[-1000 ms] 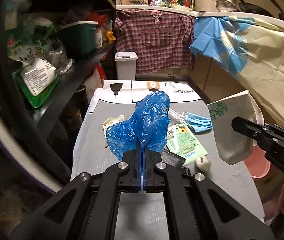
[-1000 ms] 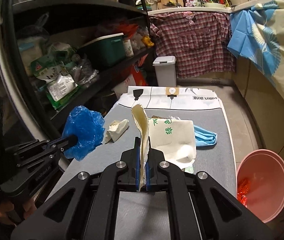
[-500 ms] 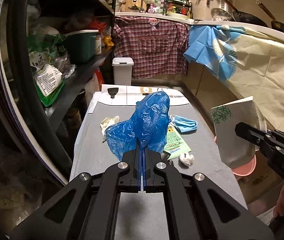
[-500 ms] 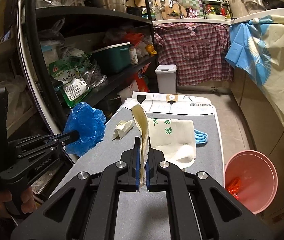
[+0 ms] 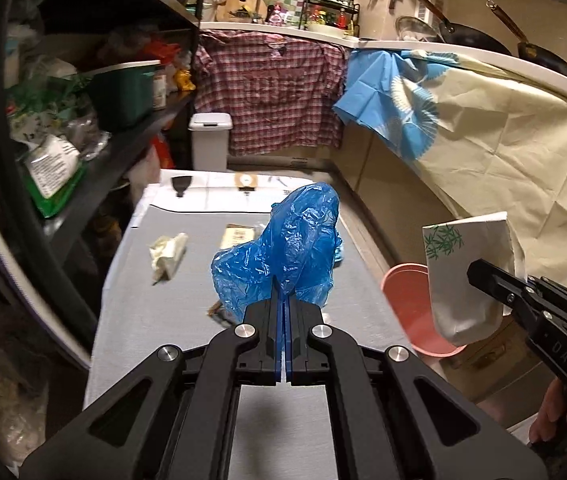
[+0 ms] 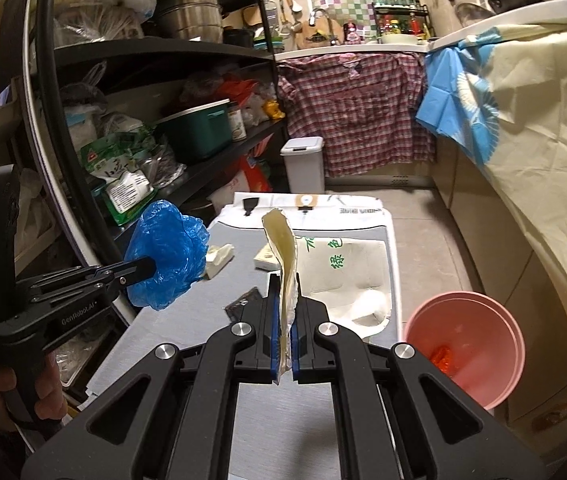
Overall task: Collect trash
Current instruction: 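Carry the blue bag and white paper bag with both tools toward the pink bucket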
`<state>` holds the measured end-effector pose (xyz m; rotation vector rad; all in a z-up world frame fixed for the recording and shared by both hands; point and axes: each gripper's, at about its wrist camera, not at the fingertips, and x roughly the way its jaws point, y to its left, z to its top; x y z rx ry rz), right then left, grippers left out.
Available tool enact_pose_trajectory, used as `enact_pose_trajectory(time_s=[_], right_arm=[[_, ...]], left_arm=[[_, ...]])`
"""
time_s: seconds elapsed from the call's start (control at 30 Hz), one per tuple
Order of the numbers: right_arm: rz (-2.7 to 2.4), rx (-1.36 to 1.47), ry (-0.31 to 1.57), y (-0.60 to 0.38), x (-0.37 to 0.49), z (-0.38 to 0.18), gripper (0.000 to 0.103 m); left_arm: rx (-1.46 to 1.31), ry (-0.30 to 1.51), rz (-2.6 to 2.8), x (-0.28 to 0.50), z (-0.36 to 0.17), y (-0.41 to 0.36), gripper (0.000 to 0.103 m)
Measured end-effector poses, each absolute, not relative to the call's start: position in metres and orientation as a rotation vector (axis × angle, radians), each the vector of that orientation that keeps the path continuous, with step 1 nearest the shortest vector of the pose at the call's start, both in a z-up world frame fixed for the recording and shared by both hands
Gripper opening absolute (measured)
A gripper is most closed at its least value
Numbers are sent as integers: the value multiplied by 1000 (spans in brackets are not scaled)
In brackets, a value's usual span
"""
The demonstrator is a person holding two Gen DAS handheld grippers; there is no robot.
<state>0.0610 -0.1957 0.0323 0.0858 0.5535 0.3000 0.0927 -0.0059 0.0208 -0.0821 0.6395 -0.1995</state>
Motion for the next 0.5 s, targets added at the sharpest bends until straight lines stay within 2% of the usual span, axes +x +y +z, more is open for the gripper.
enact_pose_trajectory(time_s=[0.5], right_arm=[[154, 138, 555, -284, 67, 26, 5]], left_arm=[[-35, 677, -369, 134, 11, -109, 0]])
